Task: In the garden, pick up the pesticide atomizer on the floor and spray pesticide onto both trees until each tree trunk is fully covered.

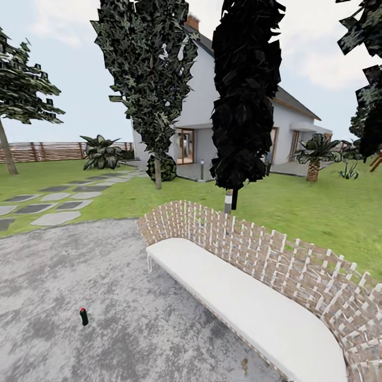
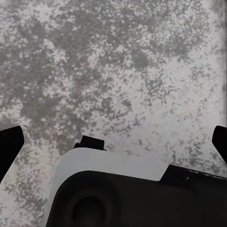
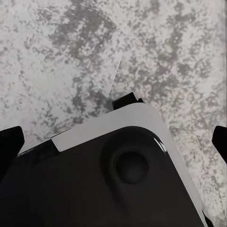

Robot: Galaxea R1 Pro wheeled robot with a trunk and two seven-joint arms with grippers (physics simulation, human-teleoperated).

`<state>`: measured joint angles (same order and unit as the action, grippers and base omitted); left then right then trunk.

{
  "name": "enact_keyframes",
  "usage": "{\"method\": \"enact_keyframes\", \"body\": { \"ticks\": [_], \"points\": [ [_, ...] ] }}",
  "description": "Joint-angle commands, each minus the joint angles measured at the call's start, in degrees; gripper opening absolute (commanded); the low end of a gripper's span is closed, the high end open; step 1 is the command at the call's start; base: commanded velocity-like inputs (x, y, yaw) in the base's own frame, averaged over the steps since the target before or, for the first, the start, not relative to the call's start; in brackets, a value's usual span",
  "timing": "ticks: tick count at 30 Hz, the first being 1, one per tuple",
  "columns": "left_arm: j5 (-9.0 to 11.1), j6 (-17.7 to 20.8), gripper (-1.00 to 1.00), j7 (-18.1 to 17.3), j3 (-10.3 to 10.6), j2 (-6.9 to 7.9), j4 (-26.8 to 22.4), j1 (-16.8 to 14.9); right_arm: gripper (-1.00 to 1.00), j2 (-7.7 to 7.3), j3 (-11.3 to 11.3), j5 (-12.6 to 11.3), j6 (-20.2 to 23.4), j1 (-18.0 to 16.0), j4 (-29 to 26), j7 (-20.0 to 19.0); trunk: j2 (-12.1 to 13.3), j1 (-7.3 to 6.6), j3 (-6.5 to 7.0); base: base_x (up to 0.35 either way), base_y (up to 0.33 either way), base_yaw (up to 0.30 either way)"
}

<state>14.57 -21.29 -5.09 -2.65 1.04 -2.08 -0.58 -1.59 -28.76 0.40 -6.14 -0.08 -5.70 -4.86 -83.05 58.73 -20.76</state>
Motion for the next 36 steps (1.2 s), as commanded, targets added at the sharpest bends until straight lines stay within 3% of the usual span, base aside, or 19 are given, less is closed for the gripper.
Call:
{"method": "enact_keyframes", "body": {
  "ticks": [1,36],
  "points": [
    [0.46,-0.11,1.0,-0.52,-0.25,0.01,0.06,-0.03,1.0,0.01,-0.41,0.04,-0.16,-0.01,-0.01,-0.32,-0.03,0.0,-0.06,0.0,0.0,-0.285],
    [0.46,-0.08,1.0,-0.52,-0.25,0.01,0.06,-0.03,1.0,0.01,-0.34,-0.05,-0.11,-0.01,-0.01,-0.32,-0.03,0.0,-0.06,0.0,0.0,-0.285]
  ]
}}
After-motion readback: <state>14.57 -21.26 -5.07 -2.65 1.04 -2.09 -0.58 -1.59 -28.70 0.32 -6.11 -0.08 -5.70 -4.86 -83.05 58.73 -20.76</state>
